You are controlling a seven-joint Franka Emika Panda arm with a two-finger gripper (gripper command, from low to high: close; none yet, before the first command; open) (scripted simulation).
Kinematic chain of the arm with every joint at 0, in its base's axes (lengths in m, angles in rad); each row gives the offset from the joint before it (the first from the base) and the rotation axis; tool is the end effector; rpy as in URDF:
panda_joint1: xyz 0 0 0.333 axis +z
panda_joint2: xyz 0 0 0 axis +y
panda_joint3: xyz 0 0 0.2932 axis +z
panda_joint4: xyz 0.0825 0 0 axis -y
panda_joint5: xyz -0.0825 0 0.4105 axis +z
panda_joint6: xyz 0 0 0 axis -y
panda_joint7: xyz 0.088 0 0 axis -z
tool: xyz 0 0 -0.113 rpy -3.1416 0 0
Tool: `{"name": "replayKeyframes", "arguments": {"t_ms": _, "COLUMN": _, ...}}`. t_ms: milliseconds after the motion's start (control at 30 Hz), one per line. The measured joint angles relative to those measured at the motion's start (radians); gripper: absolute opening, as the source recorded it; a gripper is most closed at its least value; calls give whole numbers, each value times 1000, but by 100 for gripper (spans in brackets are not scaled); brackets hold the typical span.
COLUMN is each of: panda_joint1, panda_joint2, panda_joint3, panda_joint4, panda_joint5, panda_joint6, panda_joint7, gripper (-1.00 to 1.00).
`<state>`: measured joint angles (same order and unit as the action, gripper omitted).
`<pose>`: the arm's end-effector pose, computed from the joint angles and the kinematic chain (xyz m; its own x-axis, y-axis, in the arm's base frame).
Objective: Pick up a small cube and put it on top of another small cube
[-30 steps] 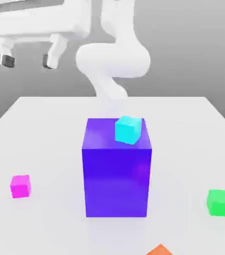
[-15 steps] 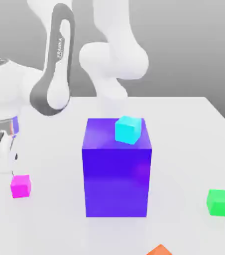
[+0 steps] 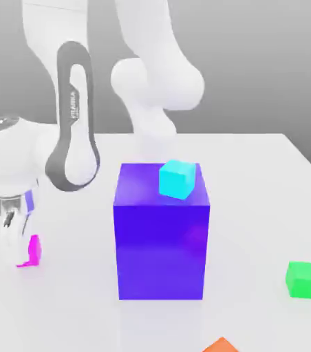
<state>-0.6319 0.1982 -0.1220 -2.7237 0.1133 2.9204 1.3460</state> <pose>0.2812 -0.2796 0.1091 -0.5950 -0.8037 -0.0007 -0.8037 0.5950 -0.0014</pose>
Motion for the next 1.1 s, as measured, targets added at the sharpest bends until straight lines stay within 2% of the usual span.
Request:
{"name": "replayKeyframes", "arguments": {"t_ms": 67, "panda_joint1": 7, "panda_joint2": -72, "panda_joint3": -18, "panda_joint4": -14, "panda_joint5": -47, "panda_joint6": -57, "panda_joint7": 34, "gripper": -100}}
{"name": "replayKeyframes", "arguments": {"t_ms": 133, "panda_joint1": 37, "panda_joint2": -74, "panda_joint3": 8, "panda_joint4": 23, "panda_joint5": -72, "panda_joint6": -82, "panda_joint7": 28, "gripper": -100}}
{"name": "replayKeyframes", "arguments": {"t_ms": 300, "panda_joint1": 199, "panda_joint2": -15, "panda_joint3": 160, "panda_joint4": 163, "panda_joint5": -120, "panda_joint6": -120, "panda_joint7": 39, "gripper": -100}}
{"name": "replayKeyframes", "arguments": {"t_ms": 500, "panda_joint1": 375, "panda_joint2": -2, "panda_joint3": 312, "panda_joint4": 236, "panda_joint5": -152, "panda_joint6": -157, "panda_joint7": 115, "gripper": -100}}
{"name": "replayKeyframes", "arguments": {"t_ms": 767, "panda_joint1": 613, "panda_joint2": -64, "panda_joint3": 497, "panda_joint4": 215, "panda_joint5": -177, "panda_joint6": -222, "panda_joint7": 326, "gripper": -100}}
{"name": "replayKeyframes", "arguments": {"t_ms": 900, "panda_joint1": 777, "panda_joint2": -78, "panda_joint3": 600, "panda_joint4": 188, "panda_joint5": -223, "panda_joint6": -262, "panda_joint7": 542, "gripper": -100}}
{"name": "replayKeyframes", "arguments": {"t_ms": 1067, "panda_joint1": 877, "panda_joint2": 58, "panda_joint3": 532, "panda_joint4": 198, "panda_joint5": -381, "panda_joint6": -168, "panda_joint7": 706, "gripper": -100}}
{"name": "replayKeyframes", "arguments": {"t_ms": 1100, "panda_joint1": 889, "panda_joint2": 77, "panda_joint3": 517, "panda_joint4": 200, "panda_joint5": -403, "panda_joint6": -152, "panda_joint7": 722, "gripper": 100}}
